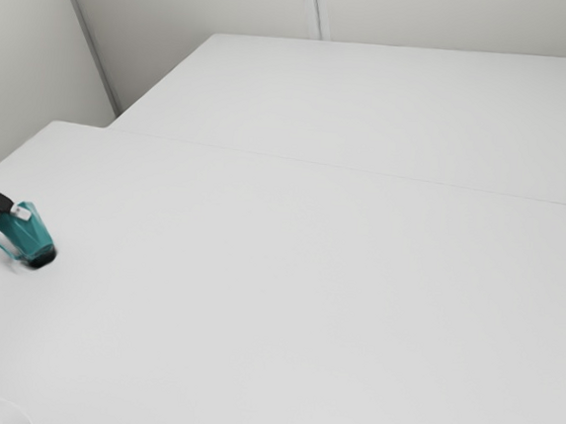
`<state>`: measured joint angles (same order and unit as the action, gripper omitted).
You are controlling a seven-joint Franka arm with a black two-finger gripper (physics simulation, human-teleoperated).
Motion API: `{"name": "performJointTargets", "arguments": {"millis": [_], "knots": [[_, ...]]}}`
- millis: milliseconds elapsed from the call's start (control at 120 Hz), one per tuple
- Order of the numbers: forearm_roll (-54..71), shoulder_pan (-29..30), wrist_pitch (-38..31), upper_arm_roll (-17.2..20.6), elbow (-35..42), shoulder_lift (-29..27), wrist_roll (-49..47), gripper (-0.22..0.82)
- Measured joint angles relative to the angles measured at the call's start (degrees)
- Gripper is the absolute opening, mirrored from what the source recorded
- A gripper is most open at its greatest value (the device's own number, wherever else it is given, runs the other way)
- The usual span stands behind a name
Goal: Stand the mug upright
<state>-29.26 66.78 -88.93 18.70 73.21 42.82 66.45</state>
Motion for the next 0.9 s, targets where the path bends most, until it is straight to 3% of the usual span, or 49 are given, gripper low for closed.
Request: {"name": "performJointTargets", "arguments": {"millis": [242,575,783,900], "knots": [[0.45,-2.04,0.25,-0.02,2.72,-4.52,-0.94,-0.17],[5.38,-12.33,-2.14,-0.74,11.22,-17.25,-3.33,-0.18],[6.78,-36.10,-6.20,-17.87,12.72,-20.51,-5.48,-0.18],[7.65,-45.05,-9.68,-22.50,15.47,-22.13,-7.15,-0.18]]}}
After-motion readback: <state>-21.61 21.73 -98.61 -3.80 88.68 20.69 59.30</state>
